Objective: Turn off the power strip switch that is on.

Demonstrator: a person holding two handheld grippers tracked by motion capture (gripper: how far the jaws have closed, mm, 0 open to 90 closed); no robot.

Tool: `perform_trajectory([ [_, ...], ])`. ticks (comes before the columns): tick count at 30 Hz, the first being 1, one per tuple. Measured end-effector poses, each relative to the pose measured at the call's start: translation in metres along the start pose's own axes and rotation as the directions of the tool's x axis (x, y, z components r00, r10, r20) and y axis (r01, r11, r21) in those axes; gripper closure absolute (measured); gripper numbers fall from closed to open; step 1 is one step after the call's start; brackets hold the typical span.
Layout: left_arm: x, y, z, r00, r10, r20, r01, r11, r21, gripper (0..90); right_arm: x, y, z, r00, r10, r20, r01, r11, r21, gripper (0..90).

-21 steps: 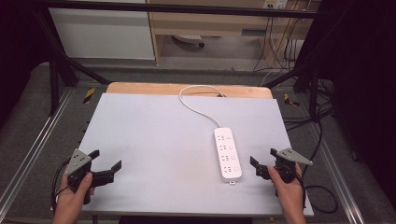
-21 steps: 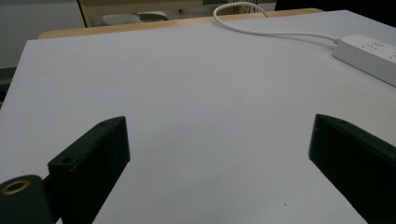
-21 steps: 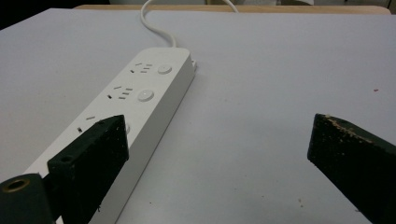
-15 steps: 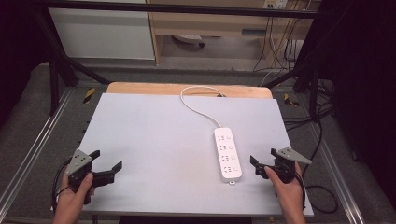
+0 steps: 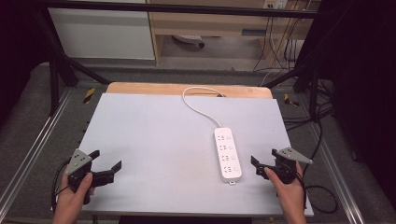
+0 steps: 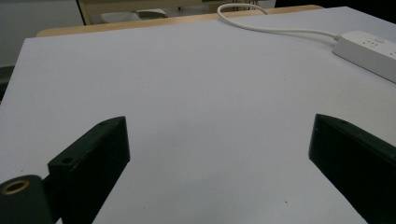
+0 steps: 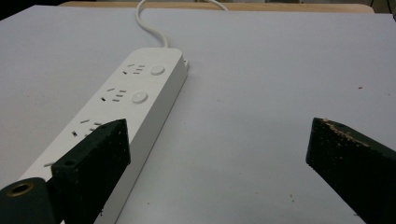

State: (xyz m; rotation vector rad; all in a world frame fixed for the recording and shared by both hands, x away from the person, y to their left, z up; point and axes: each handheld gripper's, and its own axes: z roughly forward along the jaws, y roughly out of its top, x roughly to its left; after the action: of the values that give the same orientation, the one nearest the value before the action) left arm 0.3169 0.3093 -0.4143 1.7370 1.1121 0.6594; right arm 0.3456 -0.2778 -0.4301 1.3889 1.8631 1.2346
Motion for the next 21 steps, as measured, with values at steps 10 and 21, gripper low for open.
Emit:
perform_trajectory([
  [10, 0.0, 0.0, 0.0, 1.0, 0.003, -0.007, -0.003, 1.0, 0.002, 5.1, 0.002, 0.013, -0.008, 1.0, 0.001, -0.005, -0.001, 1.0, -0.028, 17.8],
  [21, 0.0, -0.001, 0.001, 1.0, 0.002, -0.009, -0.002, 1.0, 0.006, 5.1, 0.009, 0.037, -0.007, 0.9983, -0.034, -0.047, 0.029, 0.995, -0.093, 39.1],
])
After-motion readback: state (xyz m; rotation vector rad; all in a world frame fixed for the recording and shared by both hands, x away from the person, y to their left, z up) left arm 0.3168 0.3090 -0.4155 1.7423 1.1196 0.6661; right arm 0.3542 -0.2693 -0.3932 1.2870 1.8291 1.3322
